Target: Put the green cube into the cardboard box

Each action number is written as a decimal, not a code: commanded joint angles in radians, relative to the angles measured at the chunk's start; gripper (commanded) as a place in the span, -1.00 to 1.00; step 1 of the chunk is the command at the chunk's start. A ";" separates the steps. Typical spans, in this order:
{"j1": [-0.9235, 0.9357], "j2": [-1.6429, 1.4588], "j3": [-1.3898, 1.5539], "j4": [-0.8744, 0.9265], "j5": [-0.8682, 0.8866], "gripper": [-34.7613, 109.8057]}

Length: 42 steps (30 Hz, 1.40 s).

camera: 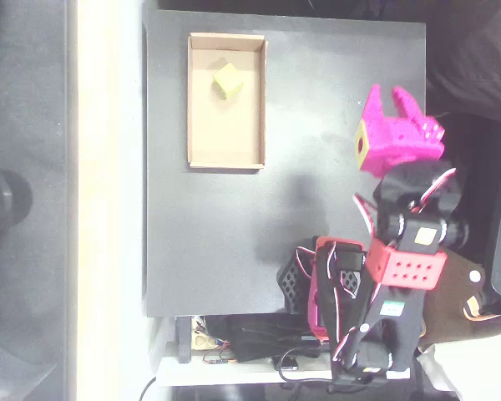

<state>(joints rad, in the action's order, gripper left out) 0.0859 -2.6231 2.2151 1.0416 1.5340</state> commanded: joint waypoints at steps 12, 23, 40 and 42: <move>0.009 -0.423 0.535 0.009 0.008 -0.39; 0.002 -0.459 0.776 0.015 0.008 -0.39; -0.066 -0.459 0.916 0.017 0.008 -0.39; -0.087 -0.459 0.917 0.017 0.006 -0.39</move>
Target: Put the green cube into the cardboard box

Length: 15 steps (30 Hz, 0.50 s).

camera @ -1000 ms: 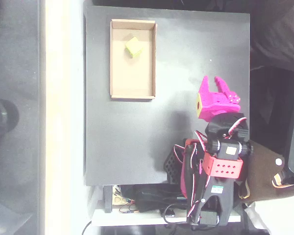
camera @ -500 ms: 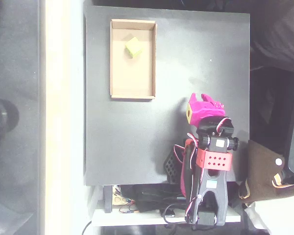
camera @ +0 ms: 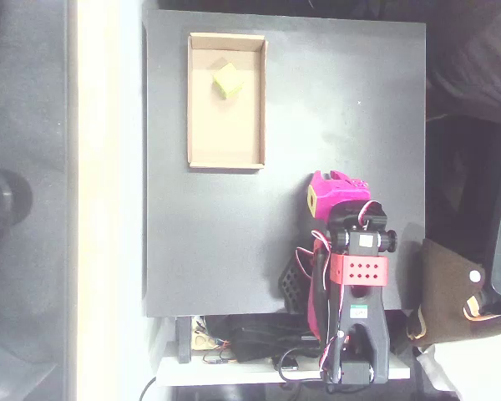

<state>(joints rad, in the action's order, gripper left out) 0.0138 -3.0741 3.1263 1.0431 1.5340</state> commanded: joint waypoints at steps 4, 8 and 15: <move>-0.020 -0.008 0.021 0.015 0.011 -0.39; -0.020 -0.008 0.031 0.015 0.015 -0.39; -0.020 -0.008 0.031 0.015 0.017 -0.39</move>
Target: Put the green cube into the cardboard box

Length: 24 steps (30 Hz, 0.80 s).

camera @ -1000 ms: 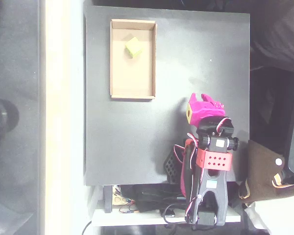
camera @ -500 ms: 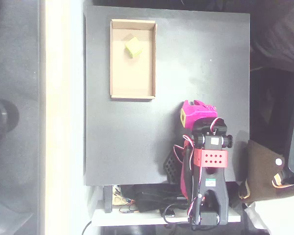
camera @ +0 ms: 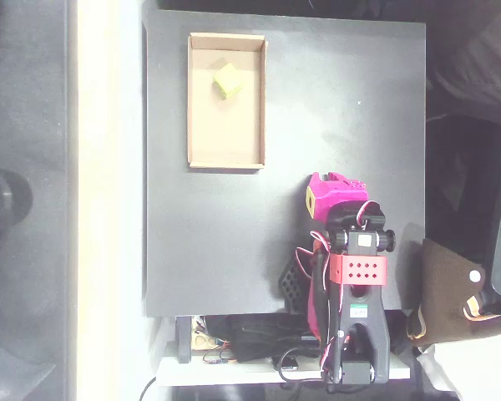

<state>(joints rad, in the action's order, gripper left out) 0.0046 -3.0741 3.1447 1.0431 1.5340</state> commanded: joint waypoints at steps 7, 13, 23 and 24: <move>-0.009 -0.008 0.012 0.015 0.014 -0.39; -0.009 -0.008 0.012 0.015 0.012 -0.39; -0.009 -0.008 0.012 0.015 0.015 -0.39; -0.009 -0.008 0.012 0.015 0.015 -0.39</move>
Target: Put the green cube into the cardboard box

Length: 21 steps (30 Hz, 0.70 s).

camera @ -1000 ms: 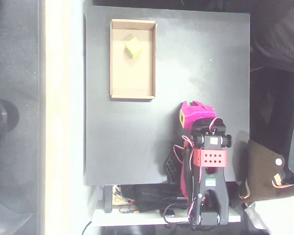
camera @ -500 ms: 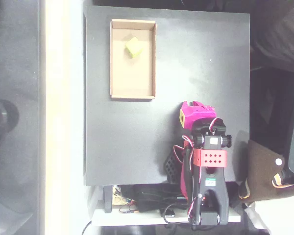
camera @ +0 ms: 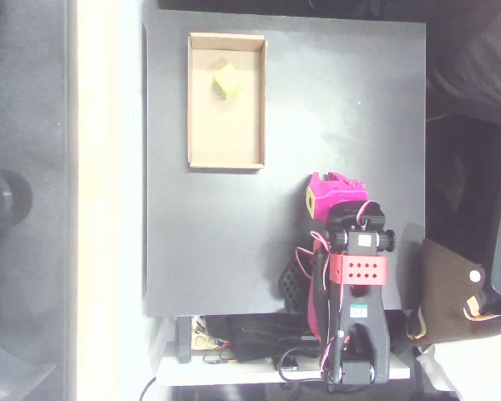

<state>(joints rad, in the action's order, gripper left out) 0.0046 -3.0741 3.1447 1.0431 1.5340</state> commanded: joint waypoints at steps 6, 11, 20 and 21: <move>-0.009 -0.008 0.012 0.015 0.015 -0.43; -0.009 -0.008 0.012 0.015 0.011 -0.51; -0.009 -0.008 0.012 0.015 0.009 -0.51; -0.009 -0.008 0.012 0.015 0.009 -0.51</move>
<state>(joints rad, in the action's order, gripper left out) 0.0046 -3.0741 3.1447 1.0431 1.5340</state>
